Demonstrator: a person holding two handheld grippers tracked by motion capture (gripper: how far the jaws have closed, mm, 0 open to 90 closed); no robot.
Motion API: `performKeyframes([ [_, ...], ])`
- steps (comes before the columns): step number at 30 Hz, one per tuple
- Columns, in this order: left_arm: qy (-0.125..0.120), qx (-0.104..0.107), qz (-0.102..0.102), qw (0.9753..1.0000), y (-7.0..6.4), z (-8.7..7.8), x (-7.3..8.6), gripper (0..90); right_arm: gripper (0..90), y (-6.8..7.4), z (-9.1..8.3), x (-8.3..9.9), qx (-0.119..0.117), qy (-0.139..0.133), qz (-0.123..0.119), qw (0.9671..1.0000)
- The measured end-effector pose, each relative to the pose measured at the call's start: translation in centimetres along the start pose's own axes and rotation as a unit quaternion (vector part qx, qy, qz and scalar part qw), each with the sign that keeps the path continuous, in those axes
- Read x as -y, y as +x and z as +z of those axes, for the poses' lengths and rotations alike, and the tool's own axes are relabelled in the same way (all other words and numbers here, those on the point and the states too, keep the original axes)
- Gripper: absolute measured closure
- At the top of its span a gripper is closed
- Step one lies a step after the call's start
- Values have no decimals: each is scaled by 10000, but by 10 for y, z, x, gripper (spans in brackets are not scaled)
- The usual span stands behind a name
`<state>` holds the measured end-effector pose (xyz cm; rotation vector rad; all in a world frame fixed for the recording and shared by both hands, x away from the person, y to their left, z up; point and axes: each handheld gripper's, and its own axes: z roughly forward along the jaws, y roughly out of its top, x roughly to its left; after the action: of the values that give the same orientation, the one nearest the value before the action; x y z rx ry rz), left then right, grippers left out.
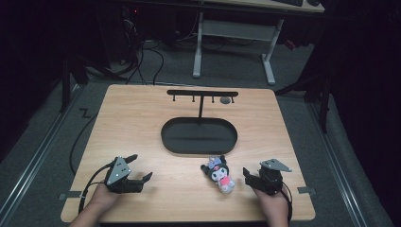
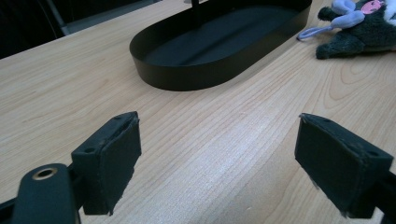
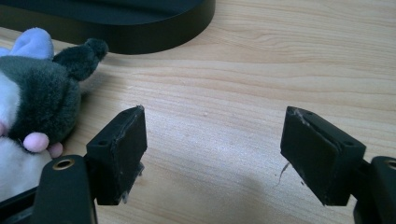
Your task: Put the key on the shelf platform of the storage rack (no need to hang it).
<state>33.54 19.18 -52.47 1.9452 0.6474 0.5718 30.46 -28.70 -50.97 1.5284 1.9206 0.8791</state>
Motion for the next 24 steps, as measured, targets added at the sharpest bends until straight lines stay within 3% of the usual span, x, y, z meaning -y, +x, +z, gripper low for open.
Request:
performKeyframes([
  [11, 3, -4, -15, 10000, 0, 0, 0, 154, 226, 2, -5, -4, 61, 61, -104, 9999],
  [24, -33, 18, 3, 10000, 0, -1, 0, 154, 221, 10, 6, -17, -17, 503, -109, 9987],
])
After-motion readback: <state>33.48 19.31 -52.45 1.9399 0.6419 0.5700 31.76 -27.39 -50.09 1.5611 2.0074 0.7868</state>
